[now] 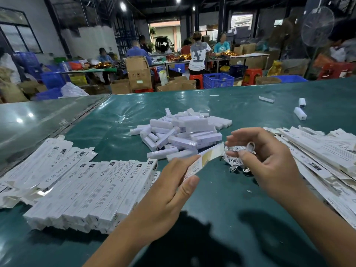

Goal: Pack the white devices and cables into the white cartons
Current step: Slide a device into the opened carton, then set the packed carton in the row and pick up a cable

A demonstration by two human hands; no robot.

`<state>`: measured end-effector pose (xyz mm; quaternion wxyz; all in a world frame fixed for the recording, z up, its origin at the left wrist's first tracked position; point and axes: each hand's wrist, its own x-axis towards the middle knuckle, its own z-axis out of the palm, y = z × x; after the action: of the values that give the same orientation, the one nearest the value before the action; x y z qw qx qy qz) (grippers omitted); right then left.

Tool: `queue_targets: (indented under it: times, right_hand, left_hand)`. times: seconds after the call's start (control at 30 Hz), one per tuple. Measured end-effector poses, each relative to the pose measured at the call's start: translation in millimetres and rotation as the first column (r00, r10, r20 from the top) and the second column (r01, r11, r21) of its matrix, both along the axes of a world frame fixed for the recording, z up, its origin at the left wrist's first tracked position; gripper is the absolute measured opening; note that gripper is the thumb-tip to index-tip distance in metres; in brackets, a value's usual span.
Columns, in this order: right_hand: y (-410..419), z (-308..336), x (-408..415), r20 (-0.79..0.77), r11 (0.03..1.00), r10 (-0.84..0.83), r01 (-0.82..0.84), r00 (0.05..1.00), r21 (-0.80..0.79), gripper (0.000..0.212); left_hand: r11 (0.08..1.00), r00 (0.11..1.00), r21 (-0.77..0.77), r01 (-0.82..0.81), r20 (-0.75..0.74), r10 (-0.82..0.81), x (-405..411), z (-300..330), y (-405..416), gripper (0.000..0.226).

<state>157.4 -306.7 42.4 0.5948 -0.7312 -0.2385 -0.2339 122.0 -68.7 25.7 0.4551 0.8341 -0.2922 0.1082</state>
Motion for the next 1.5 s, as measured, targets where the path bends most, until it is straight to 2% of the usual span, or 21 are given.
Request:
queue_targets:
  times: [0.03,0.07,0.1,0.13,0.2,0.27,0.3,0.33,0.4,0.43,0.5,0.57,0.7,1.0,1.33,1.5]
  right_hand:
    - [-2,-2,4,-0.046,0.993,-0.045,0.039,0.998,-0.112,0.029]
    - [-4,-7,8,-0.086,0.945,-0.099,0.066,0.991,-0.32,0.028]
    - [-5,-13,12,-0.118,0.845,-0.142,0.058,0.983,-0.532,0.029]
    - [-4,-20,14,-0.14,0.732,-0.166,0.027,0.976,-0.681,0.029]
    - [-3,-33,17,-0.174,0.561,-0.169,-0.05,0.97,-0.827,0.033]
    - [-1,-37,17,-0.158,0.479,-0.155,-0.066,0.975,-0.875,0.038]
    - [0,-34,16,-0.109,0.513,-0.145,-0.019,0.983,-0.858,0.036]
    - [2,-28,13,-0.039,0.613,-0.143,0.057,0.989,-0.788,0.029]
    - [5,-14,1,0.183,0.854,-0.152,0.222,0.971,-0.471,0.014]
    - [7,-6,-7,0.322,0.91,-0.171,0.275,0.931,-0.31,0.012]
    - [11,3,-22,0.492,0.951,-0.167,0.271,0.854,-0.148,0.016]
    - [17,5,-35,0.54,0.962,-0.137,0.241,0.83,-0.126,0.019]
    - [30,-1,-41,0.462,0.927,-0.187,0.311,0.867,-0.209,0.027]
    - [37,-6,-38,0.229,0.966,-0.197,0.229,0.953,-0.124,0.024]
    - [40,-11,-33,0.244,0.97,-0.121,0.167,0.962,-0.175,0.018]
    - [38,-12,-33,0.164,0.979,-0.134,0.156,0.977,-0.131,0.018]
  left_hand:
    - [0.998,1.0,-0.063,0.009,-0.007,-0.01,-1,2,-1,0.041]
    - [0.992,1.0,-0.129,0.015,-0.013,-0.017,-1,3,-2,0.043]
    - [0.982,1.0,-0.187,0.017,-0.013,-0.02,-2,3,-3,0.044]
    - [0.973,1.0,-0.229,0.019,-0.001,-0.019,-2,3,-3,0.043]
    - [0.962,0.999,-0.273,0.004,0.037,0.006,-4,3,-4,0.041]
    - [0.952,0.998,-0.305,-0.032,0.046,0.048,-6,3,-5,0.038]
    - [0.948,0.997,-0.314,-0.051,0.041,0.067,-6,4,-5,0.037]
    - [0.944,0.996,-0.322,-0.069,0.032,0.084,-6,3,-5,0.036]
    - [0.941,0.993,-0.32,-0.104,0.024,0.118,-5,1,-6,0.031]
    - [0.944,0.991,-0.307,-0.119,0.028,0.134,-4,0,-7,0.027]
    - [0.951,0.989,-0.279,-0.13,0.025,0.143,-3,-5,-9,0.018]
    - [0.961,0.99,-0.244,-0.131,0.017,0.14,-3,-10,-12,0.012]
    - [0.978,0.991,-0.172,-0.121,0.028,0.127,-3,-17,-18,0.015]
    - [0.983,0.976,-0.086,-0.162,0.133,0.172,-4,-16,-20,0.01]
    - [0.977,0.967,-0.094,-0.191,0.153,0.204,-2,-18,-17,0.009]
    - [0.981,0.969,-0.072,-0.182,0.155,0.191,-3,-20,-17,0.01]
